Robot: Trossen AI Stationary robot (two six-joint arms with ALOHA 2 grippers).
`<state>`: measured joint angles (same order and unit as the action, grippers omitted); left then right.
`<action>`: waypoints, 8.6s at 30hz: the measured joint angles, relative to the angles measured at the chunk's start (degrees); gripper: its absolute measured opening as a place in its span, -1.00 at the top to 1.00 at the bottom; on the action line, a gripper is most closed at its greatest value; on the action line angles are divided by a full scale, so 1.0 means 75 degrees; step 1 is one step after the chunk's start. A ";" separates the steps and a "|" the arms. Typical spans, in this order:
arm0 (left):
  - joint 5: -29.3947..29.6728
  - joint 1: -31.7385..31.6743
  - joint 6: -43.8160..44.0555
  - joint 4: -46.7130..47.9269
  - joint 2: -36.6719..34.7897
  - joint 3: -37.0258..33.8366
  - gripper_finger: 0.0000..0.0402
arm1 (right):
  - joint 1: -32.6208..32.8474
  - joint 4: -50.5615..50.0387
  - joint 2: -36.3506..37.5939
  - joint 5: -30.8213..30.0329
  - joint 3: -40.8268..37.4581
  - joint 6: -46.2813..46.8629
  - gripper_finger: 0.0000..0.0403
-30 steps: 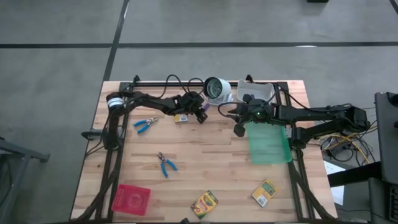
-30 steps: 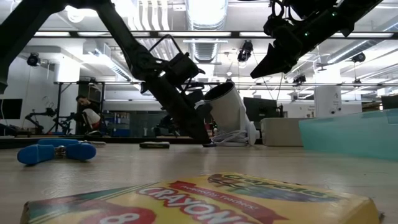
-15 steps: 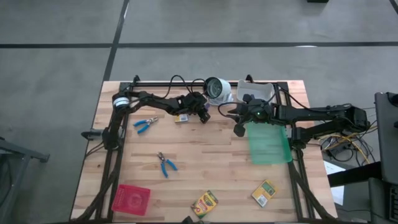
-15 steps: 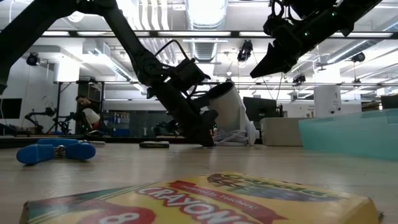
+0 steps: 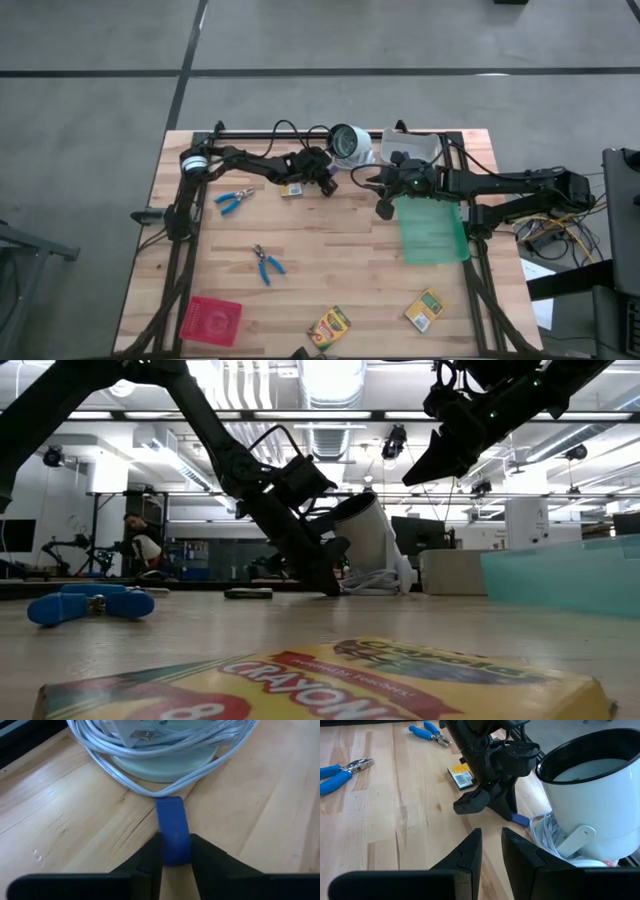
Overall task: Pick & Place School Supplies
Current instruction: Put the blue eraser into the gray bin
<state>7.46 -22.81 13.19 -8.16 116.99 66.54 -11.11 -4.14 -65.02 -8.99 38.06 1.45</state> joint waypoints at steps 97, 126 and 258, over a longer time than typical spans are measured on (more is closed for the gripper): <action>0.0389 0.3808 -0.0167 -0.0122 -0.0994 -0.0032 0.65 | -0.0003 0.0003 0.0000 0.0000 0.0000 0.0000 0.66; 0.0399 0.3785 -0.0004 -0.0807 -0.0574 -0.0026 0.65 | -0.0003 0.0003 0.0000 0.0000 0.0000 0.0000 0.66; 0.5446 0.4703 -0.8266 -0.2515 -0.1274 -0.0032 0.65 | 0.1000 0.0627 0.0000 0.1192 -0.0134 0.0006 -0.34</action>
<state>48.31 12.47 -48.80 -27.03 107.44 66.30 -3.62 0.56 -65.01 -0.05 37.06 1.50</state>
